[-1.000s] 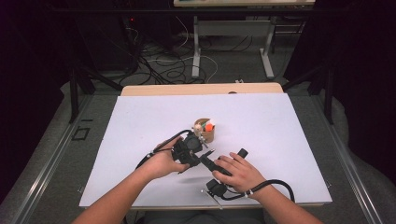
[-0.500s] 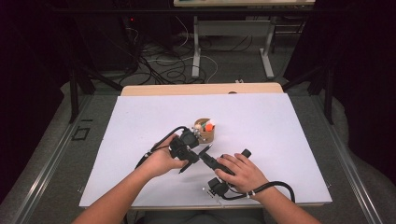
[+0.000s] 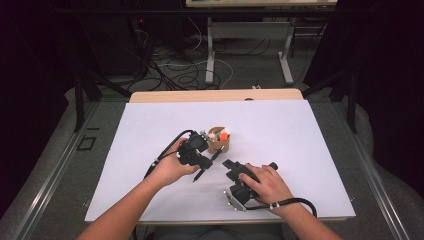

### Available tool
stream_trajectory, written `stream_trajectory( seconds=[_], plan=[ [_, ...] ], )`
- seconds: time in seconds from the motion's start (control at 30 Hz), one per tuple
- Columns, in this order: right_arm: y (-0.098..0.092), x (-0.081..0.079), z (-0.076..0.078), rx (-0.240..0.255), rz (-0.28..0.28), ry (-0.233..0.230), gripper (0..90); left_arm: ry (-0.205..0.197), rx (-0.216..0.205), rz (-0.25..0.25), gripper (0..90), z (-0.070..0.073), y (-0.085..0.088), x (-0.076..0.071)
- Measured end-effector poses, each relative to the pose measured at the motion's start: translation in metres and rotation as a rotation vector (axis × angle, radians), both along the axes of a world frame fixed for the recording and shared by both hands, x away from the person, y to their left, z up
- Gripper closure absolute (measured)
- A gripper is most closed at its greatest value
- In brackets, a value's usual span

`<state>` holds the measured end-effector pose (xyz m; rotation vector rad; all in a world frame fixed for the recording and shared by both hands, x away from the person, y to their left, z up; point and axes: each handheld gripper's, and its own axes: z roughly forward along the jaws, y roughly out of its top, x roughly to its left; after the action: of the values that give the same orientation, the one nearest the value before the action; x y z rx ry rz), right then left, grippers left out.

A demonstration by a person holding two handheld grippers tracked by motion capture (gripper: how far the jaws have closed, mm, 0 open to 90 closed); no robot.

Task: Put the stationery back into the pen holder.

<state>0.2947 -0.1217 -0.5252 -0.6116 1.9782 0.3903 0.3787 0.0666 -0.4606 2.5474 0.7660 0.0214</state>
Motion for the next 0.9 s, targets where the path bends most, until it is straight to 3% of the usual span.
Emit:
stream_trajectory(
  seconds=[0.2,0.37,0.43,0.47,0.5,0.6,0.7,0.8,0.9],
  plan=[
    [-0.005,0.003,-0.002,0.183,-0.093,0.126,35.7,-0.036,-0.066,0.026,79.2,0.002,0.003,0.002],
    [-0.007,0.005,0.0,0.302,-0.233,0.283,32.8,-0.067,-0.123,0.045,79.2,0.007,0.007,0.002],
    [-0.008,0.008,0.002,0.314,-0.251,0.323,31.5,-0.077,-0.154,0.058,79.1,0.008,0.008,0.002],
    [-0.009,0.008,0.002,0.33,-0.288,0.359,30.9,-0.086,-0.167,0.064,79.1,0.009,0.009,0.002],
    [-0.01,0.011,0.003,0.32,-0.279,0.36,30.5,-0.099,-0.167,0.056,79.1,0.011,0.01,0.003],
    [-0.012,0.011,0.005,0.36,-0.378,0.434,28.2,-0.12,-0.202,0.068,79.1,0.015,0.013,0.003],
    [-0.014,0.014,0.005,0.48,-0.435,0.564,24.9,-0.144,-0.242,0.083,79.1,0.019,0.016,0.004],
    [-0.019,0.019,0.008,0.558,-0.501,0.671,21.5,-0.173,-0.29,0.103,79.1,0.024,0.019,0.005],
    [-0.024,0.022,0.009,0.622,-0.537,0.739,19.6,-0.193,-0.333,0.126,79.1,0.029,0.021,0.006]
  ],
)
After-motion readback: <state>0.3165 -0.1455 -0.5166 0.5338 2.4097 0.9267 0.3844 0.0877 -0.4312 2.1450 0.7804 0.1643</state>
